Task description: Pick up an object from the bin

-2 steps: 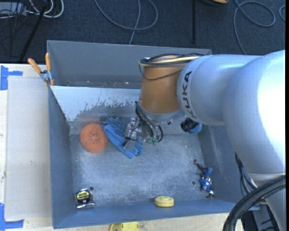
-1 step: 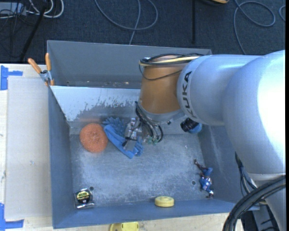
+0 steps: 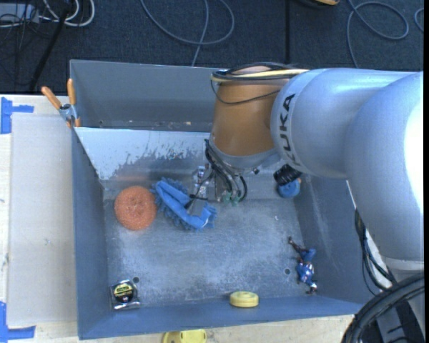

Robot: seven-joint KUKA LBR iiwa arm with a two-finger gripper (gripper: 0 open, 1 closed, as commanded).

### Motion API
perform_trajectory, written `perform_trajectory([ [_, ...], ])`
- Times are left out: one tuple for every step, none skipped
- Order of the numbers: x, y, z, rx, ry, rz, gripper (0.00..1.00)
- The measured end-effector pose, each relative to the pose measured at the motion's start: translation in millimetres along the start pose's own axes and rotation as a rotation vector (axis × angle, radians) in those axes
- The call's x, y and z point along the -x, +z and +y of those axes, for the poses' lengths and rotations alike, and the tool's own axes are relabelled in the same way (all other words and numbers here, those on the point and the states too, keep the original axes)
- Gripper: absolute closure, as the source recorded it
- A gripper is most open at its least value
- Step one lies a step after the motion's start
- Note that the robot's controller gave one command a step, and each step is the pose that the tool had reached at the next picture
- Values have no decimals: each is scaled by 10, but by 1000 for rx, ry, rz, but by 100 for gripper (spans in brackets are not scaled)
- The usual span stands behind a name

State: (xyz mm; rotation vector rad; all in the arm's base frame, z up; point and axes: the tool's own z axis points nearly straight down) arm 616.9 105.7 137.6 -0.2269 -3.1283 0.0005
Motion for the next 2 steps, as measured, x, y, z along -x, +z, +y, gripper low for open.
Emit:
perform_trajectory([
  [-90,-281,-3,3,22,-9,100],
  [-138,-724,-32,0,20,1,100],
])
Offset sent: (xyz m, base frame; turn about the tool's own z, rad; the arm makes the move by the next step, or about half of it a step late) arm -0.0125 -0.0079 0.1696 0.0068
